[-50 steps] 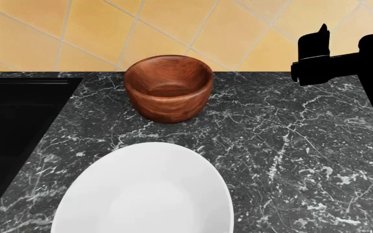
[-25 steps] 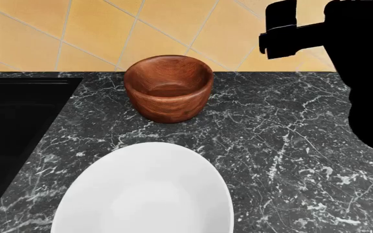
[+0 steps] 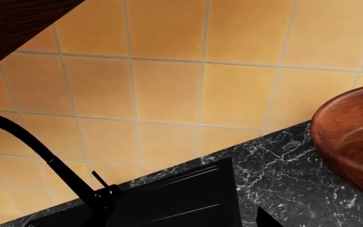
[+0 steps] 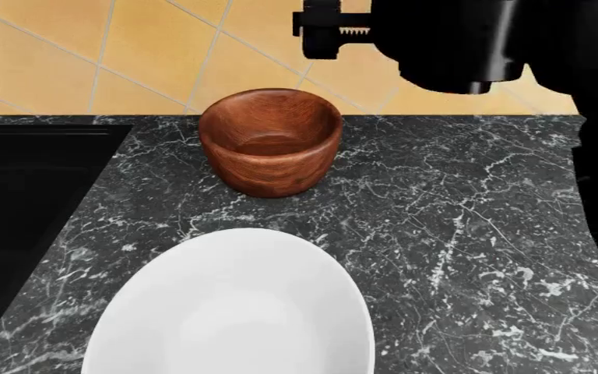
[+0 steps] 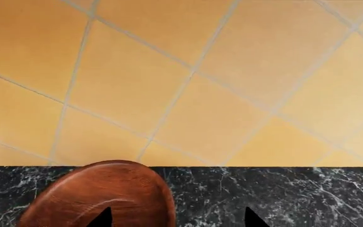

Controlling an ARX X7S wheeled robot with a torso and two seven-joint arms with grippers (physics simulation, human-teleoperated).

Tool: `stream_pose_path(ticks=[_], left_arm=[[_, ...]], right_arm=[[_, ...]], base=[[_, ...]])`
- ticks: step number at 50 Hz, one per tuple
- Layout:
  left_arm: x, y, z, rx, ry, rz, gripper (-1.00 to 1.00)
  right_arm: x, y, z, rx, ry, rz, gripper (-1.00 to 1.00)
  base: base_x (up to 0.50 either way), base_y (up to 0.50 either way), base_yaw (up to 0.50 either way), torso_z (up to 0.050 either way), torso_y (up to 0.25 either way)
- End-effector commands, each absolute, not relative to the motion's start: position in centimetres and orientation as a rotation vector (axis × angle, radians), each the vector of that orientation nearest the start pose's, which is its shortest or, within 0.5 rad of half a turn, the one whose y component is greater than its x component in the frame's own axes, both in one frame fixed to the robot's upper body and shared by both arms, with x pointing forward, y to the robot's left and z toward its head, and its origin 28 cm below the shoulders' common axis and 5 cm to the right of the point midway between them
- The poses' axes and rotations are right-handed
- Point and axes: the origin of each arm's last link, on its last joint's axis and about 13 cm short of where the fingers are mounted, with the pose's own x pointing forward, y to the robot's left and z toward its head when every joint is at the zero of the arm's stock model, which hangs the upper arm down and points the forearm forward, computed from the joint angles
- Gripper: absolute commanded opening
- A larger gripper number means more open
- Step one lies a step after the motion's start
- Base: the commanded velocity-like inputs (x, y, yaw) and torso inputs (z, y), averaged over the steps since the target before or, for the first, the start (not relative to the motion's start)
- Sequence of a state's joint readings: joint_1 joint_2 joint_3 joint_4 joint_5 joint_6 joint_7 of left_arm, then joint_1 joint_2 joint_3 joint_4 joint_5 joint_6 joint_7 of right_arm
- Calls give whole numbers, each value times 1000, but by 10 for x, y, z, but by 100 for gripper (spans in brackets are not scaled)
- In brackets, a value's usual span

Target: Stack the bowls in the sink.

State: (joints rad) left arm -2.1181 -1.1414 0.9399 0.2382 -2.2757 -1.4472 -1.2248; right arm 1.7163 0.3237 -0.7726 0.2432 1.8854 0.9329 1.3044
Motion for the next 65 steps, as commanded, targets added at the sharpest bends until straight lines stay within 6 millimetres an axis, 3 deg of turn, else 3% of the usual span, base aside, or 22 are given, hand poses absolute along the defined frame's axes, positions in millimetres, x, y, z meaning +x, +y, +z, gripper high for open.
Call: stream_pose_path(ticks=[1, 25, 41, 65], left_arm=[[145, 308, 402, 481, 151, 131, 100], [149, 310, 398, 483, 158, 126, 100], [152, 309, 395, 481, 165, 118, 100], [154, 310, 391, 471, 172, 111, 100]], right_arm=[[320, -9, 386, 139, 403, 21, 100], [361, 7, 354, 184, 497, -32, 100], [374, 16, 341, 160, 541, -40, 100], [384, 10, 316, 81, 589, -126, 100]], base=[[0, 0, 0, 0, 0], [0, 0, 0, 0, 0], [0, 0, 0, 0, 0], [0, 0, 0, 0, 0]])
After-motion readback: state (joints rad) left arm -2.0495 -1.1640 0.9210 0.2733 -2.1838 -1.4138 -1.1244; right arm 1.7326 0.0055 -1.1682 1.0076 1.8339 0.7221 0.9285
